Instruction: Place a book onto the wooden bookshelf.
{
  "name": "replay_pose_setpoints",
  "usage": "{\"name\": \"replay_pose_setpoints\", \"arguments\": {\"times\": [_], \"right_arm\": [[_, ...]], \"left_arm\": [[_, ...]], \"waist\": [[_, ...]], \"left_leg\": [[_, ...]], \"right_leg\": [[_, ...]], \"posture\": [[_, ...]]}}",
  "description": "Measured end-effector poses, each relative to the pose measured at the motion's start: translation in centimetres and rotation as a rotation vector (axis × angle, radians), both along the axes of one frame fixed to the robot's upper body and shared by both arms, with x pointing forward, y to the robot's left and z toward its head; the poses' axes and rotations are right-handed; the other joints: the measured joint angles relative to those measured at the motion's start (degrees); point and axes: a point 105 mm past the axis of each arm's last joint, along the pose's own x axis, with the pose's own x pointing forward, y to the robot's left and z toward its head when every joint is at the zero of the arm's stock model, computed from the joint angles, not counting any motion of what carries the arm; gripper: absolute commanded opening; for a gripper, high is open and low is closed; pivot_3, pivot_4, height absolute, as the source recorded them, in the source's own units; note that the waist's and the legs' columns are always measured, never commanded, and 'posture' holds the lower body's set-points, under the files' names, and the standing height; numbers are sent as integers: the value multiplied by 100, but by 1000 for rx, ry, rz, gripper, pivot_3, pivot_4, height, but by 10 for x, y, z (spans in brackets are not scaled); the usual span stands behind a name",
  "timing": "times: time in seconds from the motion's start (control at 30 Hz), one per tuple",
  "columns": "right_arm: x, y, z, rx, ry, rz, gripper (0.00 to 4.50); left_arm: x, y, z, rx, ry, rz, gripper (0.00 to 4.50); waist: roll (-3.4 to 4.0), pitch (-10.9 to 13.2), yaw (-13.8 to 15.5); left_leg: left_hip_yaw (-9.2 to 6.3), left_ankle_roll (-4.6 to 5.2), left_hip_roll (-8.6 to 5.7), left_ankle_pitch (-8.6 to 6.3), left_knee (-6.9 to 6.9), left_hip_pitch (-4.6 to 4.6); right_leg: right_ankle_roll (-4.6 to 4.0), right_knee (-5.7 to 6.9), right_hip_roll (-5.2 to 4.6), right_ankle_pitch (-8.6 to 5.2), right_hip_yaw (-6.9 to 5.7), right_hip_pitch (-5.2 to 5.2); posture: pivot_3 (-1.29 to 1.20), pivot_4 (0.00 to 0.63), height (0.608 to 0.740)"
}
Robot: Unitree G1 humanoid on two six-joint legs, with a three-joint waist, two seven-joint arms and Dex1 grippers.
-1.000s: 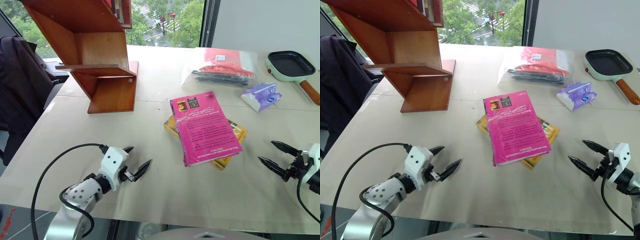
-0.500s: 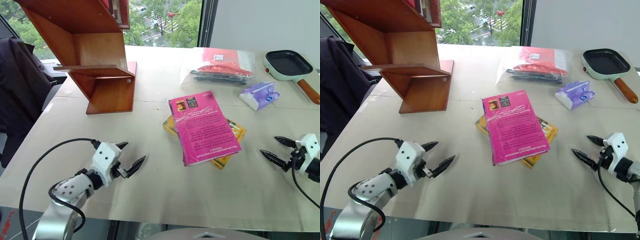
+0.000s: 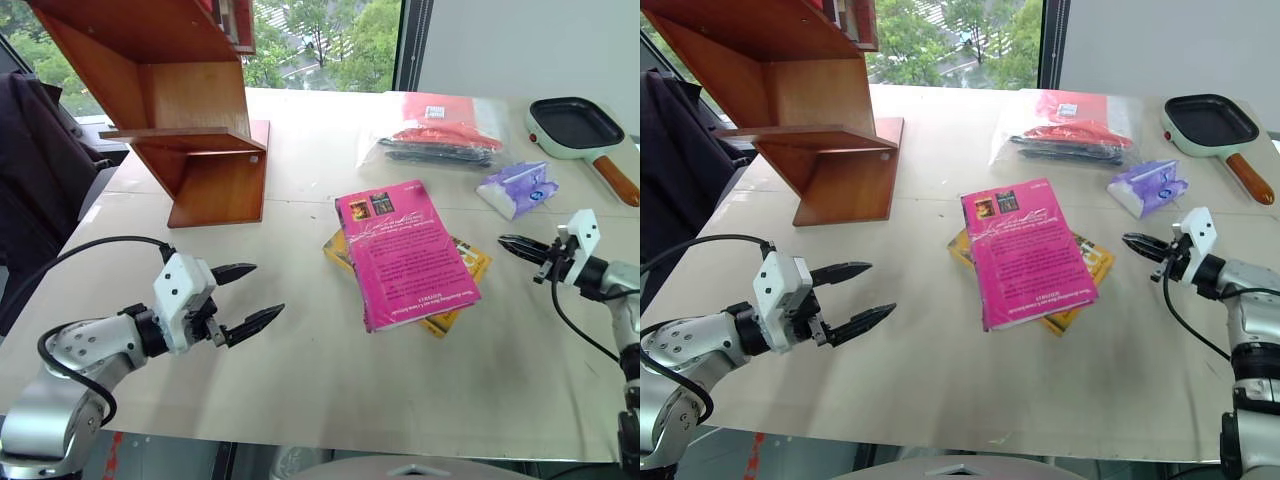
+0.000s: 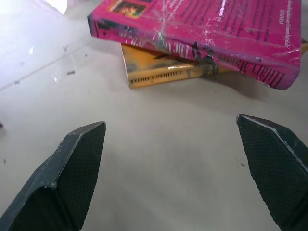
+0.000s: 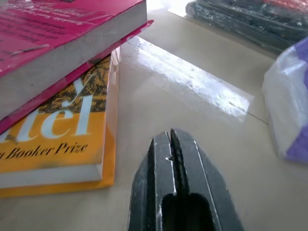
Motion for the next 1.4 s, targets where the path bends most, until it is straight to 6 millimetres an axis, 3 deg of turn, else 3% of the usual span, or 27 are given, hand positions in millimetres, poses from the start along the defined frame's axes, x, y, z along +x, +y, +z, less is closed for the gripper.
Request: {"name": "replay_pose_setpoints", "arguments": {"times": [0.27, 0.53, 1.0, 1.17, 1.3, 1.4], "right_arm": [[13, 44, -4, 18, -1, 128, 28], [7, 96, 0, 30, -21, 310, 28], [-3, 141, -3, 53, -15, 460, 28], [-1, 138, -1, 40, -23, 439, 28], [2, 113, 9, 38, -36, 366, 28], [-6, 96, 21, 60, -56, 338, 28]], "left_arm": [[0, 2, -4, 24, 3, 1, 4500], [-2, 3, -10, 36, 20, 14, 4500], [-12, 2, -13, 45, 35, 27, 4500], [-12, 2, -12, 33, 35, 39, 4500], [-6, -2, -15, -152, 87, 129, 4500], [-1, -10, -21, -362, 212, 200, 4500]], "waist": [[-3, 3, -6], [-3, 3, -22], [-5, 4, -17], [-5, 4, -3], [-11, 9, 14], [-14, 8, 8]], "left_leg": [[8, 0, 23, 0, 0, 1], [15, 0, 32, 0, 1, 3], [19, 0, 40, 0, 1, 6], [23, -1, 40, 0, 1, 5], [25, 0, 37, 0, 4, 1], [24, 0, 39, 0, 5, 3]], "right_leg": [[-1, 14, 9, 0, 8, -10], [-2, 18, 15, 1, 15, -14], [-7, 20, 22, 3, 20, -16], [-7, 20, 21, 3, 22, -18], [-5, 20, 17, 5, 25, -19], [-4, 22, 16, 6, 26, -17]], "posture": [[0, 150, 731], [0, 150, 731], [0, 150, 731], [0, 150, 731], [0, 150, 731], [0, 150, 731]]}}
